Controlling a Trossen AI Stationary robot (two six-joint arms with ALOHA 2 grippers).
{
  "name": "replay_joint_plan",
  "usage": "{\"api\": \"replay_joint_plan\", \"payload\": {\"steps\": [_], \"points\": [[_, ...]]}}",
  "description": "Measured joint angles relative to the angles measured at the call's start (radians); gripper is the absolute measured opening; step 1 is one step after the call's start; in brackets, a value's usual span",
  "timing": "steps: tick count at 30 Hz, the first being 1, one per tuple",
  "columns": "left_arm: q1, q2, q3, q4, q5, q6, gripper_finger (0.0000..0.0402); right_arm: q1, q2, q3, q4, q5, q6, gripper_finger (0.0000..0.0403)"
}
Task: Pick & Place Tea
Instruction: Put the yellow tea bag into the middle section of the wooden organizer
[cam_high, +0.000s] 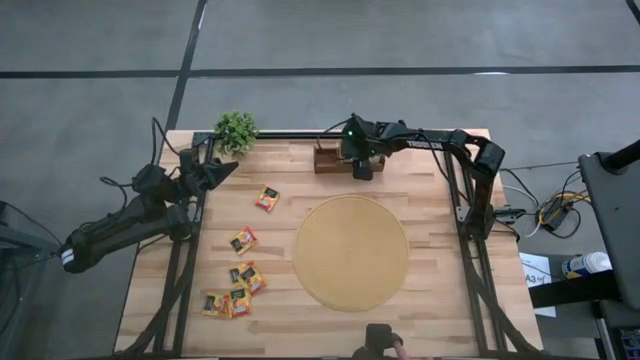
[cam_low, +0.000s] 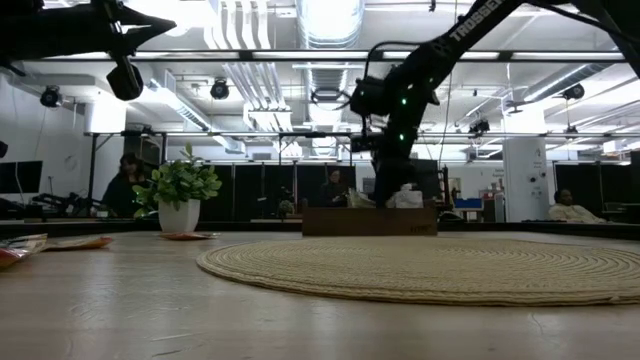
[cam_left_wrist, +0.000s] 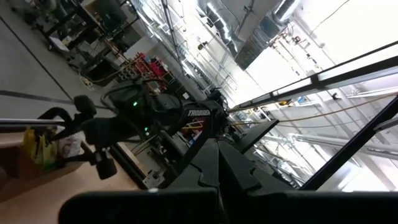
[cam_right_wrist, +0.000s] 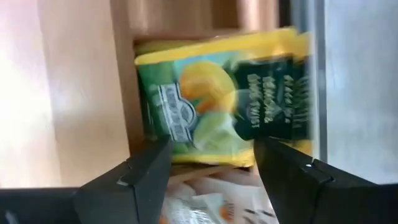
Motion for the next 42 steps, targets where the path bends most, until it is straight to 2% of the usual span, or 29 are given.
{"api": "replay_joint_plan", "payload": {"steps": [9,22,25,29,31,42], "points": [[0.000,0.000,0.000,0.002,-0.001,0.025,0.0000,-0.008,-0.084,0.032,0.036,-0.034,-0.002,0.0226],[0.000,0.000,0.000,0.008,-0.001,0.009,0.0000,-0.024,-0.039,0.004,0.059,-0.077,0.010,0.0226],[0.000,0.000,0.000,0.008,-0.001,-0.006,0.0000,-0.024,0.000,-0.008,0.066,-0.066,0.019,0.0226],[0.000,0.000,0.000,0.010,0.005,-0.019,0.0000,-0.022,0.045,-0.007,0.070,0.009,0.082,0.0226],[0.000,0.000,0.000,0.012,0.007,-0.026,0.0000,-0.020,0.057,-0.006,0.068,0.004,0.084,0.0226],[0.000,0.000,0.000,0.017,0.007,-0.020,0.0000,-0.007,0.007,0.006,0.052,0.004,0.066,0.0226]]}}
